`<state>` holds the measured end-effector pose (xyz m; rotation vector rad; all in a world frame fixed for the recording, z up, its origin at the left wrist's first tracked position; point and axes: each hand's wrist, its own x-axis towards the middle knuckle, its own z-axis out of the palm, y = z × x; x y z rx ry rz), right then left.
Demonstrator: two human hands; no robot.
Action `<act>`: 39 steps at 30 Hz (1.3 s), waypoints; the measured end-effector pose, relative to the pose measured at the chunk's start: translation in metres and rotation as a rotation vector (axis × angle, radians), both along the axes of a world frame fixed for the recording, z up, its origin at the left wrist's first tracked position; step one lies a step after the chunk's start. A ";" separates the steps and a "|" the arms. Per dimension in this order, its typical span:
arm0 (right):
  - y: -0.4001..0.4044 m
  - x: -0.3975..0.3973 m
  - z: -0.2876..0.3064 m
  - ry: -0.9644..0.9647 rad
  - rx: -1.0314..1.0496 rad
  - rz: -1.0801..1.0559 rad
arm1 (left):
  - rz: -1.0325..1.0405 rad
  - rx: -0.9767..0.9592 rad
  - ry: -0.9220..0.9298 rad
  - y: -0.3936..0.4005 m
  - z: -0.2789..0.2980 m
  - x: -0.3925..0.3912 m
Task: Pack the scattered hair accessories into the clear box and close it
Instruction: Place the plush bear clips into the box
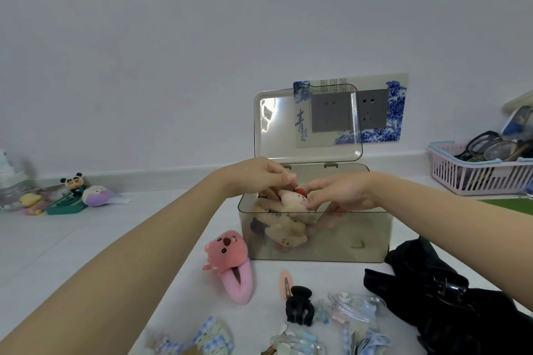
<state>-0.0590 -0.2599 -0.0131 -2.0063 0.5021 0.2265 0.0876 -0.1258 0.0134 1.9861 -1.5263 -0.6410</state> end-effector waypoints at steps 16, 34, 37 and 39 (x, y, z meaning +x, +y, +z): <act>-0.014 0.002 0.008 0.049 -0.143 0.019 | 0.039 0.059 -0.248 -0.001 -0.003 0.001; 0.007 0.008 0.009 -0.131 -0.173 0.040 | 0.027 0.133 -0.297 0.002 -0.004 0.005; 0.015 0.014 0.012 -0.185 -0.146 0.078 | 0.035 0.138 -0.313 0.003 -0.002 0.004; 0.022 0.022 0.007 -0.215 -0.149 0.092 | 0.052 0.152 -0.313 0.004 -0.001 0.003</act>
